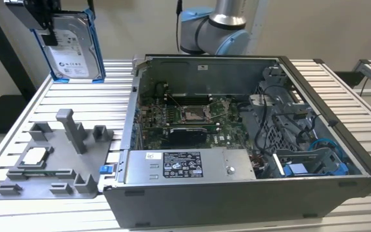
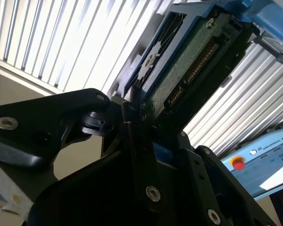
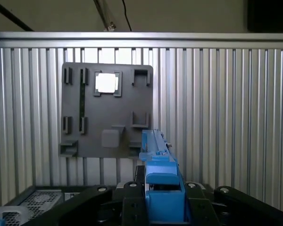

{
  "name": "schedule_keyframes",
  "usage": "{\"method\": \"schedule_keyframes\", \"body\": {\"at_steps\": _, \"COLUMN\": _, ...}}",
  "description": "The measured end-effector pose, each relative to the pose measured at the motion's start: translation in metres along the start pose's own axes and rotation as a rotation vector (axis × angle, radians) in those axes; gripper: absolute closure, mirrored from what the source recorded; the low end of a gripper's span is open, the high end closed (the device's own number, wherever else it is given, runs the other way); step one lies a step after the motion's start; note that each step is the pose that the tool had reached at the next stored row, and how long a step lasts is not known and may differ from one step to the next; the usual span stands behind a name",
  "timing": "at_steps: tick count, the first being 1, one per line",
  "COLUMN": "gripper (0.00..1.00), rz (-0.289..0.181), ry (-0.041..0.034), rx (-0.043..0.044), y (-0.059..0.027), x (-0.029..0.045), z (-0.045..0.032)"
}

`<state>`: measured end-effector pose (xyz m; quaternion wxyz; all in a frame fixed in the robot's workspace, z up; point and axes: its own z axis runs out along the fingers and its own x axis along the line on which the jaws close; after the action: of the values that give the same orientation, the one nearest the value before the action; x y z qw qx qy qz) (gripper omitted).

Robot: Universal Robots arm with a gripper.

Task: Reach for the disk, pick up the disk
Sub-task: 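Pick up the disk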

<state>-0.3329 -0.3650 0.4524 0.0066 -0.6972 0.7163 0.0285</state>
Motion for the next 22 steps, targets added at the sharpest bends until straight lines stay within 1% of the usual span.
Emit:
{"method": "schedule_keyframes", "body": {"at_steps": 6, "gripper": 1.00, "rz": -0.001, "ry": 0.0000, "rx": 0.0001, "y": -0.0036, "x": -0.0001, "z": -0.0001}}
{"method": "schedule_keyframes", "body": {"at_steps": 9, "gripper": 1.00, "rz": -0.001, "ry": -0.0001, "rx": 0.0001, "y": -0.0094, "x": -0.0002, "z": -0.0002}}
{"method": "schedule_keyframes", "body": {"at_steps": 15, "gripper": 1.00, "rz": -0.001, "ry": 0.0000, "rx": 0.0000, "y": -0.0315, "x": -0.0009, "z": -0.0009}}
{"method": "schedule_keyframes", "body": {"at_steps": 18, "gripper": 1.00, "rz": 0.000, "ry": 0.0000, "rx": -0.0001, "y": -0.0439, "x": -0.0013, "z": -0.0013}}
{"method": "schedule_keyframes", "body": {"at_steps": 22, "gripper": 1.00, "rz": -0.001, "ry": 0.0000, "rx": 0.0000, "y": -0.0547, "x": -0.0015, "z": -0.0016}}
